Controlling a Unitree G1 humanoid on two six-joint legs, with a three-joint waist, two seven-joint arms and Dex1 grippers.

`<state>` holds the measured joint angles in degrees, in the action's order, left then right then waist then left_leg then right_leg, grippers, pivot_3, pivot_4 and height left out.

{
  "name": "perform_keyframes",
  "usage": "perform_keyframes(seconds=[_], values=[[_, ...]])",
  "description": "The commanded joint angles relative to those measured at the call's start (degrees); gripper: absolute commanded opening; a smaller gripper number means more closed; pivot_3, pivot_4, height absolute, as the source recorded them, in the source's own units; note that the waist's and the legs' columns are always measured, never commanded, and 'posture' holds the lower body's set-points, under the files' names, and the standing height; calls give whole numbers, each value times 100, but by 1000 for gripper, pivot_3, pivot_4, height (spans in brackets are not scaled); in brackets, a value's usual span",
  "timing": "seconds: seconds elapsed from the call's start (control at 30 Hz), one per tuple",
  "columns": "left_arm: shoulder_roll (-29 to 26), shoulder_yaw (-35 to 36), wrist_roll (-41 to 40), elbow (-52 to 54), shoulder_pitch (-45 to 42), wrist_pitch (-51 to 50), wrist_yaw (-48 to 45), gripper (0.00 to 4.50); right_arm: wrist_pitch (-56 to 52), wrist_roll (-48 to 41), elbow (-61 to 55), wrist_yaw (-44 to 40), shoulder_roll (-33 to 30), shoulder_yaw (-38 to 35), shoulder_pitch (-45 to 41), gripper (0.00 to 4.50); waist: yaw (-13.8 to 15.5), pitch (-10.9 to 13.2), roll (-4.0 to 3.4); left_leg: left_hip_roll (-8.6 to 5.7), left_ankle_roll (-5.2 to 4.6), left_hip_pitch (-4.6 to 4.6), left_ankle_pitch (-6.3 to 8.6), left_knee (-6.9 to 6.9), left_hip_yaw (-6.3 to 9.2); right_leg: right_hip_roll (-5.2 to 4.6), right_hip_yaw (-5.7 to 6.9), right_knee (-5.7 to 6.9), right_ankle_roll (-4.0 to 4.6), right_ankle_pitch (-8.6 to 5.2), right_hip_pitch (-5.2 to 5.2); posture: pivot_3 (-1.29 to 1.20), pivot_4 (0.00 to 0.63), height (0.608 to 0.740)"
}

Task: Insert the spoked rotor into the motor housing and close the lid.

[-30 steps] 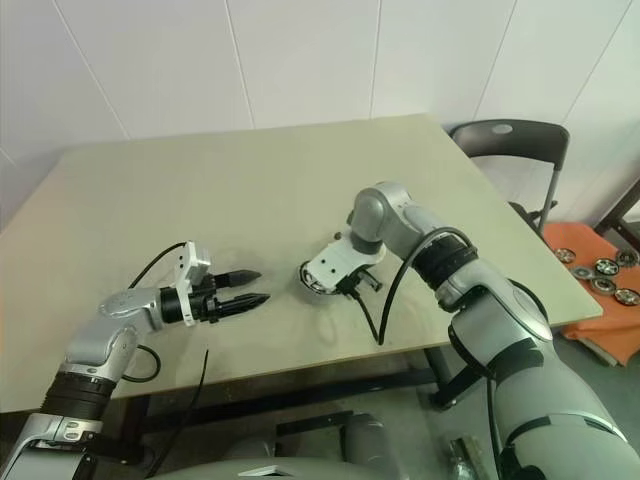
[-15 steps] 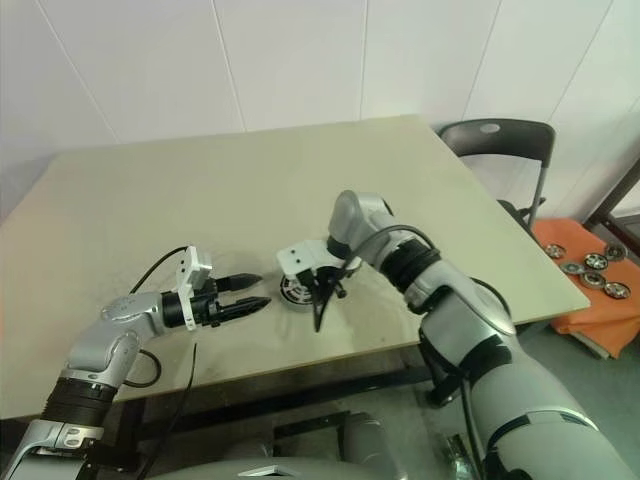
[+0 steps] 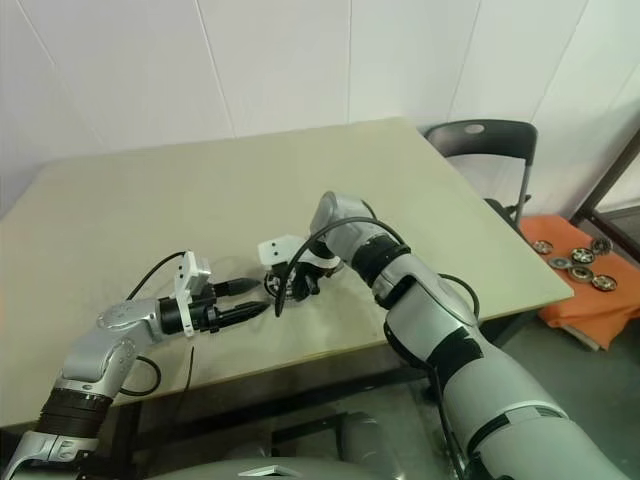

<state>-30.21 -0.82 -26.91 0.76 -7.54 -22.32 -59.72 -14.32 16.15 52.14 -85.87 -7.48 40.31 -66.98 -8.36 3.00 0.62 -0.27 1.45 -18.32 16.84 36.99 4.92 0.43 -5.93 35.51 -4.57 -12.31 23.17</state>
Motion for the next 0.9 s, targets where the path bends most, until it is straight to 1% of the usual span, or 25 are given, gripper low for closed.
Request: perform_keyframes(seconds=[0.03,0.07,0.13,0.23,0.33,0.43,0.5,0.57,0.6,0.67,0.73,0.83,0.9], values=[[-21,112,-122,161,-150,-20,-17,3285,177,170,100,444,30,-161,-204,97,-43,0,0,0,0,-1,0,1,0,0,0,-1,0,0,0,0,0,740],[-24,112,-123,155,-157,-21,-24,3285,254,164,91,441,26,-176,-196,97,-48,0,-1,-1,0,-1,0,2,0,0,0,-2,0,0,0,0,0,740],[-31,113,-122,146,-170,-24,-30,3285,290,172,99,454,17,-188,-189,810,-47,1,-1,-1,0,-1,0,3,0,0,0,-5,0,0,1,0,0,740],[-53,127,-121,141,-192,-48,-44,3285,206,152,69,370,-2,-240,-209,1667,-46,0,0,-1,0,-2,0,4,0,-1,0,-4,0,0,1,0,0,740],[-68,134,-122,145,-200,-69,-53,3285,211,44,-125,131,-52,-318,-214,1667,-35,0,0,-2,0,-7,0,3,2,-1,0,-4,-1,0,1,0,0,740],[-89,143,-124,128,-217,-77,-70,3285,482,-88,-666,-352,-292,-325,-85,1667,-15,2,-2,-4,0,-30,0,-1,4,-5,0,-10,-3,2,19,0,0,740],[-105,151,-129,117,-235,-83,-78,3285,649,-510,-1291,-599,-659,-140,37,1667,7,2,-2,-4,-2,-55,2,-6,8,-8,8,-20,-10,5,35,0,0,740],[-127,162,-131,99,-246,-81,-94,3285,784,-950,-1880,-663,-1085,40,106,1667,56,2,-2,-4,-3,-90,6,-4,15,-12,15,-29,-25,14,59,0,0,740],[-139,166,-130,81,-254,-76,-107,3285,935,-972,-1981,-663,-1202,-11,101,1667,98,2,-3,-4,2,-110,8,-2,16,-15,16,-28,-22,18,81,0,0,740],[-162,175,-134,39,-271,-62,-139,3285,1114,-1010,-2013,-663,-1319,-93,71,1667,125,2,-3,-5,10,-120,13,-4,13,-18,15,-27,-14,23,96,0,0,740],[-175,178,-137,17,-291,-59,-160,3285,1111,-1180,-2052,-663,-1386,-191,23,1667,133,2,-3,-4,10,-118,14,-11,13,-17,15,-28,-13,22,98,0,0,740],[-191,180,-131,-33,-351,-54,-201,3285,1308,-1272,-2032,-423,-1375,-693,-62,1667,140,3,-4,-4,10,-116,14,-11,12,-15,15,-26,-14,16,97,0,0,740],[-201,179,-133,-59,-376,-47,-221,3285,1356,-1503,-2024,-183,-1390,-1160,-119,1667,143,3,-4,-5,10,-115,14,-6,11,-14,15,-26,-7,7,94,0,0,740]])
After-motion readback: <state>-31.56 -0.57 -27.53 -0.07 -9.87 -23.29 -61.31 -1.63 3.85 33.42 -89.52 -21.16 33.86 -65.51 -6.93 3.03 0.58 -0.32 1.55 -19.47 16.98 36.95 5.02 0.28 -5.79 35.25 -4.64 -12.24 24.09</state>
